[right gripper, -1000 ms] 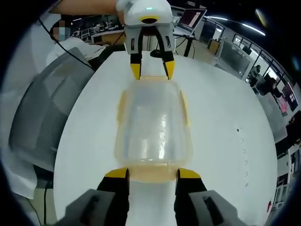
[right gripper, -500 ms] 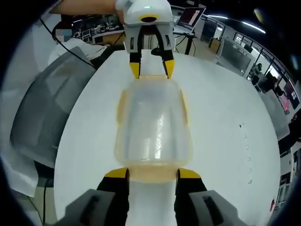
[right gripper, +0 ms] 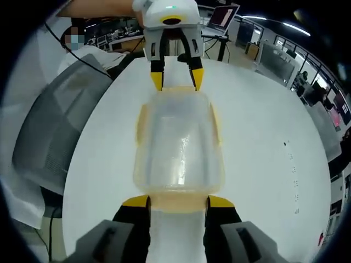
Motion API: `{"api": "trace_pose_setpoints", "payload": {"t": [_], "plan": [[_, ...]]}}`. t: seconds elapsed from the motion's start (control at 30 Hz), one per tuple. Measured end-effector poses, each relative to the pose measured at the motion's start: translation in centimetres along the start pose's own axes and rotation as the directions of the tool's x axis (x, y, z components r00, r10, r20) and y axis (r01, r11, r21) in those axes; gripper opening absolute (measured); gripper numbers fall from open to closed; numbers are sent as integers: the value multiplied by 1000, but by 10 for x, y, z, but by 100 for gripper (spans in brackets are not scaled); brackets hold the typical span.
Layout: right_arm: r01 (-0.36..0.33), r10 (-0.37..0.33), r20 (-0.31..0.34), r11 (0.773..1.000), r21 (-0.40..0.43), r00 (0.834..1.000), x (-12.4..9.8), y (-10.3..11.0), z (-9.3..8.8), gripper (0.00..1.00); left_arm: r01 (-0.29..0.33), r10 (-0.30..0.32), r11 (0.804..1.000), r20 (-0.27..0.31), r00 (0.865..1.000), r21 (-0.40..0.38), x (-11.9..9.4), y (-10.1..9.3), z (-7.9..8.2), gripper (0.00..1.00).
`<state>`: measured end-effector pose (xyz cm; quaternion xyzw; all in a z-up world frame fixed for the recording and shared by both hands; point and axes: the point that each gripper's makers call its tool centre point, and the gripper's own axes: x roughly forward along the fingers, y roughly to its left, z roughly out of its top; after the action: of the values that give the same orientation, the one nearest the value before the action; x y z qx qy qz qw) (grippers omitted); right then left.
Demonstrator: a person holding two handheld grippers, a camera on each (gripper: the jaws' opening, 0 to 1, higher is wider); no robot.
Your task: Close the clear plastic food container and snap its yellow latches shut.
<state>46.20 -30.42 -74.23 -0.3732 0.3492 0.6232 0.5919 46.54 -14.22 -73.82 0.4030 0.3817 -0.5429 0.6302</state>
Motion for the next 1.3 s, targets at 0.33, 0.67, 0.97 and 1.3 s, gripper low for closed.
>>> {"api": "trace_pose_setpoints", "payload": {"t": [0.33,0.67,0.97,1.3], "plan": [[-10,10,8,1000,20,1000,1,1,1,36,9,-9,1000,6,1000,4,0,2,-1,37],[-9,9,15,1000,24,1000,2,3,1,36,20,-20,1000,17,1000,-1,1,-1,-2,37],[0,0,17,1000,19,1000,2,1,1,37,13,-14,1000,25,1000,10,2,0,-2,37],[1,-4,37,998,63,999,-5,2,-2,43,-1,2,1000,29,1000,-9,-3,0,-8,46]]}}
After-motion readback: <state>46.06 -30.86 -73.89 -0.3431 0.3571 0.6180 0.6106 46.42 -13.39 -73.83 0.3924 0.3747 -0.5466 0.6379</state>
